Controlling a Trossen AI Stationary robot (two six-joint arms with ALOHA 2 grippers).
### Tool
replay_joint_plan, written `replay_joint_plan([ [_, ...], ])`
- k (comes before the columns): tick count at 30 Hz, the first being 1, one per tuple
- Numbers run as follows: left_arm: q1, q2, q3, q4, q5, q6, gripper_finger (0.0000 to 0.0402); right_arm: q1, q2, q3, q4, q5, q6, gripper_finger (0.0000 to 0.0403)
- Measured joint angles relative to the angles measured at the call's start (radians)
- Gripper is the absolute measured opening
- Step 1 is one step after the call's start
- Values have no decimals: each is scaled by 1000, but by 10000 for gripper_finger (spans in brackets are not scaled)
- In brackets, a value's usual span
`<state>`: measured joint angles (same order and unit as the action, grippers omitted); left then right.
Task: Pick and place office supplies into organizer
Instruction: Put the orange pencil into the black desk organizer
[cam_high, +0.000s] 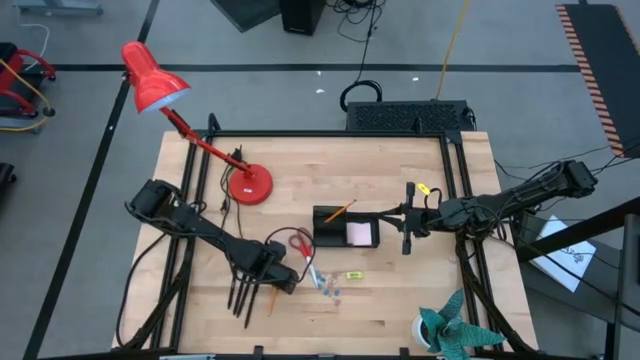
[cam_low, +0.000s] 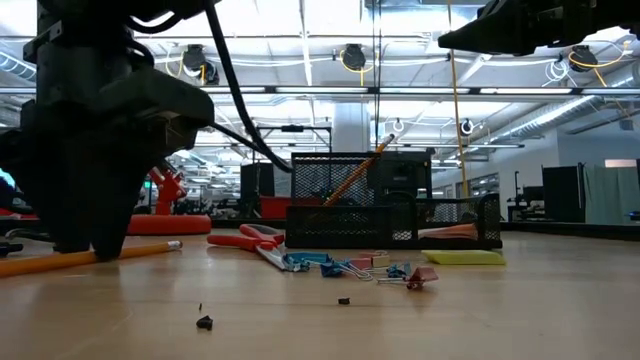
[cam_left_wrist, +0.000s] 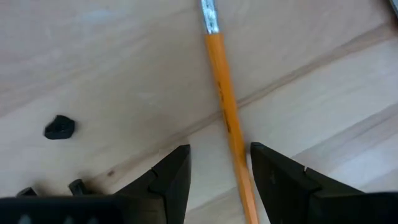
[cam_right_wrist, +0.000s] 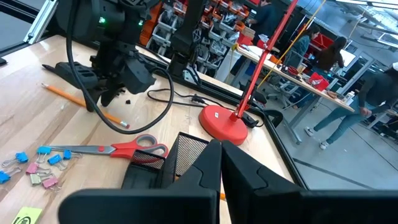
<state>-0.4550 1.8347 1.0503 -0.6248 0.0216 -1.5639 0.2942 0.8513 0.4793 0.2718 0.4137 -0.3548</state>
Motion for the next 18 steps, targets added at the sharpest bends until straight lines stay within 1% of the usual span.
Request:
replay_joint_plan([
  [18,0,8,-2,14,26,0,174,0,0,0,0,0,0,4],
])
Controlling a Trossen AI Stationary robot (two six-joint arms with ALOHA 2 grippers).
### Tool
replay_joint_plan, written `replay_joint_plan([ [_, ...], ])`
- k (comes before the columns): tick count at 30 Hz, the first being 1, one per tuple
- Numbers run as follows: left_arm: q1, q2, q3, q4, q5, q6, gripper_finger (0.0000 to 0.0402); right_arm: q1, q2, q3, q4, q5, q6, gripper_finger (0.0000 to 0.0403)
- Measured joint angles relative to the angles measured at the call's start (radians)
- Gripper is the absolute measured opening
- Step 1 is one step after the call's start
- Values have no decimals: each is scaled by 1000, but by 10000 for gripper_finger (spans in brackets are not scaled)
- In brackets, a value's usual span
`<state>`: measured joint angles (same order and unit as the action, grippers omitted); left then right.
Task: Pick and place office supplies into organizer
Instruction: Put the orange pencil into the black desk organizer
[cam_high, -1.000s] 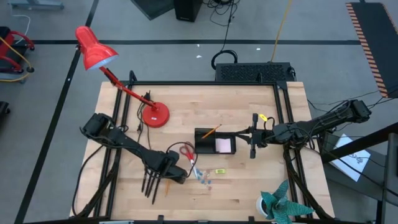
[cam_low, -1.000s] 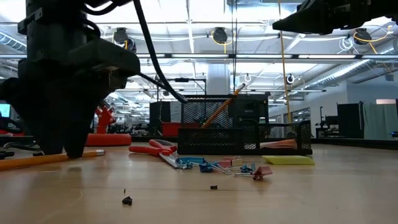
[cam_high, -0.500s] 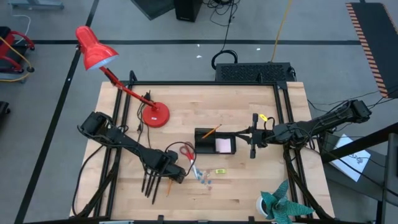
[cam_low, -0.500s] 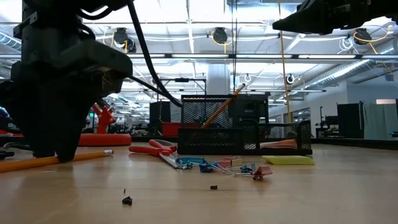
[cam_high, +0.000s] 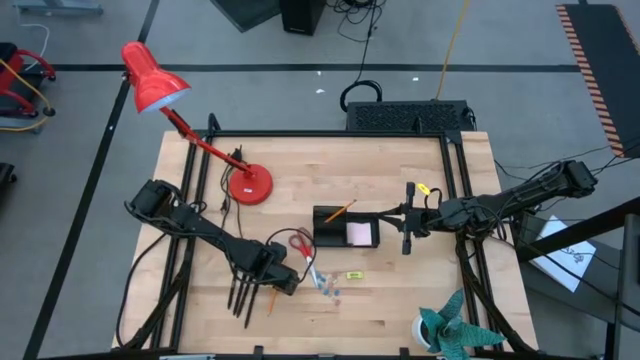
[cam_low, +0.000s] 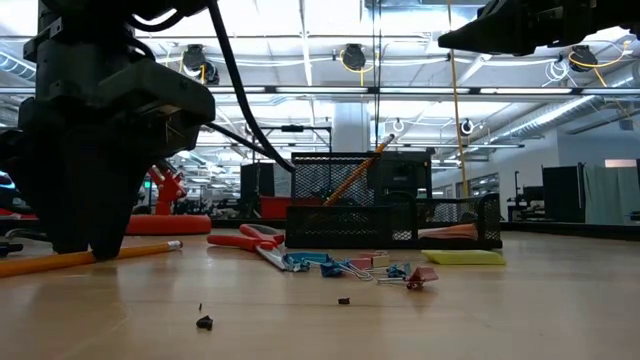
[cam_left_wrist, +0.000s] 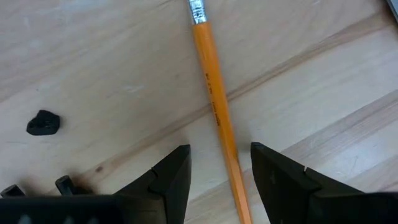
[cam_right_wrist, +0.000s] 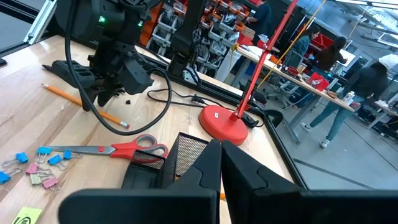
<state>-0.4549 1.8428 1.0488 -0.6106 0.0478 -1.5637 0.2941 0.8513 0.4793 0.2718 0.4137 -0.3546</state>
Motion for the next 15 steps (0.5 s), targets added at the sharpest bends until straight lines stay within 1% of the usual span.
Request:
replay_joint_plan([
  [6,1,35,5,-1,35,-1,170,0,0,0,0,0,0,4],
  [15,5,30,9,-6,21,25,111,0,0,0,0,0,-1,4],
])
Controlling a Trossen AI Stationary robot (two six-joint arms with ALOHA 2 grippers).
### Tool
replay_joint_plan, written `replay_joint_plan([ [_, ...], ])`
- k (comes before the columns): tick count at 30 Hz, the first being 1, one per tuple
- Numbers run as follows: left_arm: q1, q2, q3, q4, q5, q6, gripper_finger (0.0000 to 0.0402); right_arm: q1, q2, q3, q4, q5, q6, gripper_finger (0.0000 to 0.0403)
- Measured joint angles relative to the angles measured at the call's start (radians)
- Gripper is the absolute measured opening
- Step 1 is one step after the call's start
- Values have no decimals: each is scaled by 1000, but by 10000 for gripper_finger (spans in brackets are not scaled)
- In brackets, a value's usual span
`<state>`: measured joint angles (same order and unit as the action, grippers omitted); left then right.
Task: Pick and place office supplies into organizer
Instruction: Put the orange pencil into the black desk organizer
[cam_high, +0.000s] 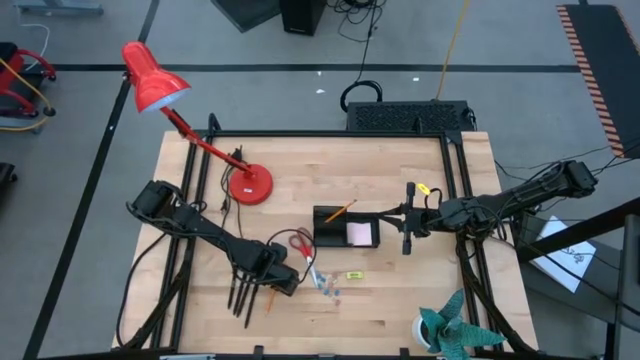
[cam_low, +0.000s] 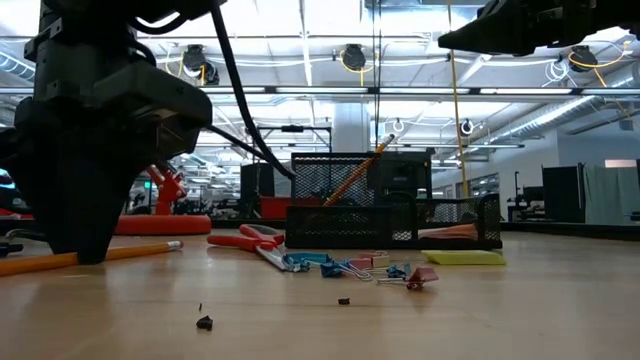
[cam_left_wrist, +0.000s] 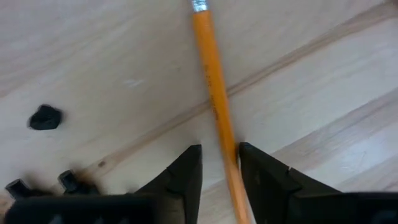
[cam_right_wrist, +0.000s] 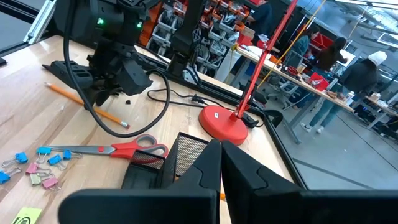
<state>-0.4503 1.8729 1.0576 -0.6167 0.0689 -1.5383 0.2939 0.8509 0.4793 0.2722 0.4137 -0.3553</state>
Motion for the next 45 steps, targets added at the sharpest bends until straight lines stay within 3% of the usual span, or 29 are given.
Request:
replay_joint_plan([
  [17,-2,-6,-1,19,-57,68,92,0,0,0,1,0,0,4],
  [28,2,-70,-6,17,-174,104,92,0,0,0,1,0,0,4],
  [45,3,-79,-3,11,-121,104,92,0,0,0,2,0,0,4],
])
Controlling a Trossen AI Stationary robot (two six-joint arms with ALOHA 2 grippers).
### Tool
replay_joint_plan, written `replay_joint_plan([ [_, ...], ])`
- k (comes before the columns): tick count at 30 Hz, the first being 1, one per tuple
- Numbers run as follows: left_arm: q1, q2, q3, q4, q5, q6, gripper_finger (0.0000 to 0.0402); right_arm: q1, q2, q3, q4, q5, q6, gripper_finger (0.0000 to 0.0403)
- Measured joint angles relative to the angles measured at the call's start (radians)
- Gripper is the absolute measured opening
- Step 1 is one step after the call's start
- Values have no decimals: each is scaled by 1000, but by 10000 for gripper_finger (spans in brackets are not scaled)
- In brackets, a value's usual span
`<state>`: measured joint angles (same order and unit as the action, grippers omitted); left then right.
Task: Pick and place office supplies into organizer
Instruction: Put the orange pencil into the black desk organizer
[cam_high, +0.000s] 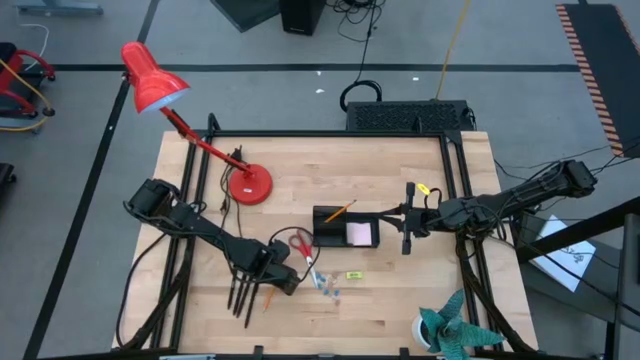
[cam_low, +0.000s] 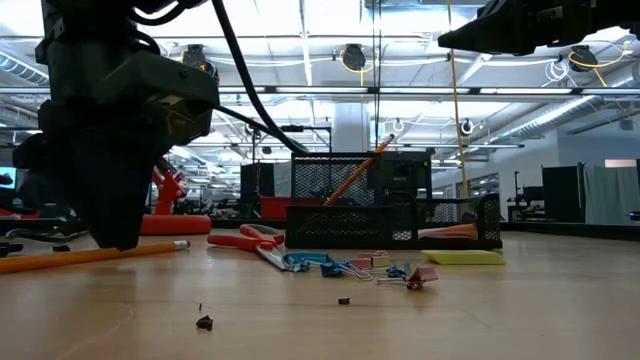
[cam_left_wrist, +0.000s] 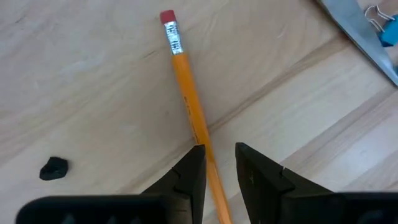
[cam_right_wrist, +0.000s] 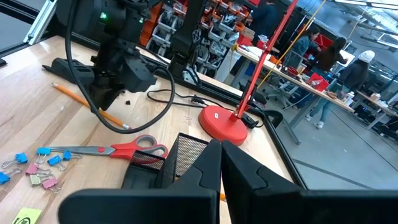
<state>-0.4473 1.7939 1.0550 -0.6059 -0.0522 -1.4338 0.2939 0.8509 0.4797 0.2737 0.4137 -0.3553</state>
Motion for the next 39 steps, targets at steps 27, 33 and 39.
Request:
replay_joint_plan([
  [27,19,57,5,-3,54,17,92,0,0,0,1,0,0,4],
  [33,21,57,4,-3,55,45,92,0,0,0,0,0,0,4],
  [39,23,58,4,-3,55,46,92,0,0,0,0,0,0,4],
])
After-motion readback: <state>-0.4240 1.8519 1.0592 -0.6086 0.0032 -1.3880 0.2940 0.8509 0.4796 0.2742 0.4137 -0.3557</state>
